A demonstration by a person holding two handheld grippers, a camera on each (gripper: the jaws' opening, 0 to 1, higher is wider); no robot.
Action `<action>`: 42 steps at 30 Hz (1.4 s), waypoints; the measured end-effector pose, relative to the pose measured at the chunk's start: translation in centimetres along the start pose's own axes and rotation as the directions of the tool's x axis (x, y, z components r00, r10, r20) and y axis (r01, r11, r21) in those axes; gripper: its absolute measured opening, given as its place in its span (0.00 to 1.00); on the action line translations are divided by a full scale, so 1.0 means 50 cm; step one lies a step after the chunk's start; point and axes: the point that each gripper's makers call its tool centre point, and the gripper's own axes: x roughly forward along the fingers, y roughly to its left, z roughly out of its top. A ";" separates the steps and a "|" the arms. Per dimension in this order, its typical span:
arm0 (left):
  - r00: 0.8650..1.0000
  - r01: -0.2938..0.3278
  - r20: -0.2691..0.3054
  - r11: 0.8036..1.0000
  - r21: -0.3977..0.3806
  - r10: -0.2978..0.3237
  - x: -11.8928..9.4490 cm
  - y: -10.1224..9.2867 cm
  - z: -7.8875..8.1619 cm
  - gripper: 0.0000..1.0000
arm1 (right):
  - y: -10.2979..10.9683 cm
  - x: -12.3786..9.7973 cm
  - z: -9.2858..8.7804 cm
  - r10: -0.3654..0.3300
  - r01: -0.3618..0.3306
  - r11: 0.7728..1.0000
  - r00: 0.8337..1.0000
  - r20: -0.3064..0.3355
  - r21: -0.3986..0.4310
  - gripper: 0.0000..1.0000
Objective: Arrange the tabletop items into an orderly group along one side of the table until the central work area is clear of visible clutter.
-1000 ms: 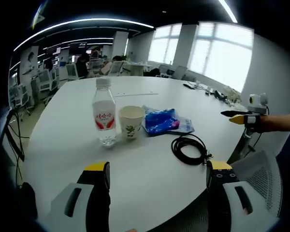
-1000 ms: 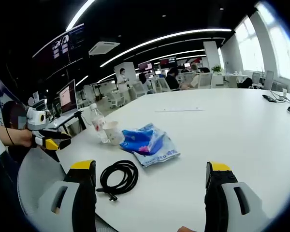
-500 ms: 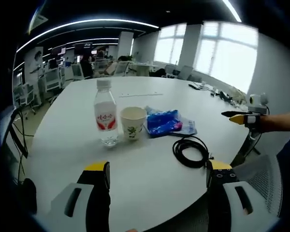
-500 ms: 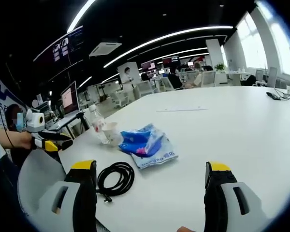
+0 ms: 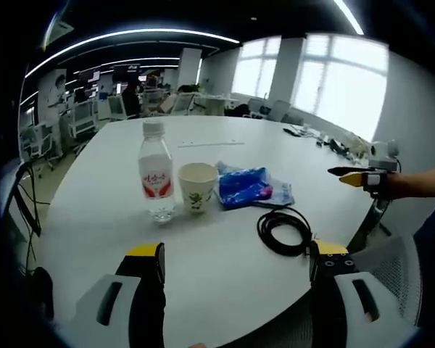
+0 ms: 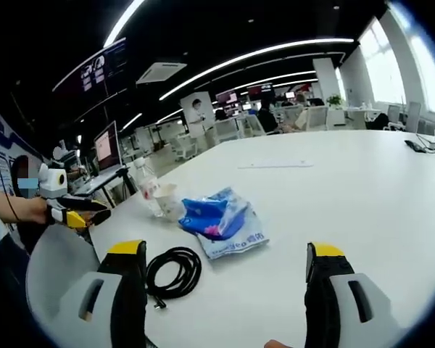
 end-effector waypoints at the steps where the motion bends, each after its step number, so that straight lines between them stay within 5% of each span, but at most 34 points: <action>1: 1.000 -0.002 -0.001 1.000 0.000 0.002 -0.001 0.000 -0.001 0.78 | 0.001 0.003 0.001 0.004 -0.004 1.000 1.000 -0.001 -0.002 0.89; 42: 0.989 -0.147 0.005 0.987 -0.064 0.148 -0.072 -0.027 -0.026 0.78 | 0.027 0.213 0.031 0.187 -0.189 0.982 0.978 -0.098 -0.015 0.76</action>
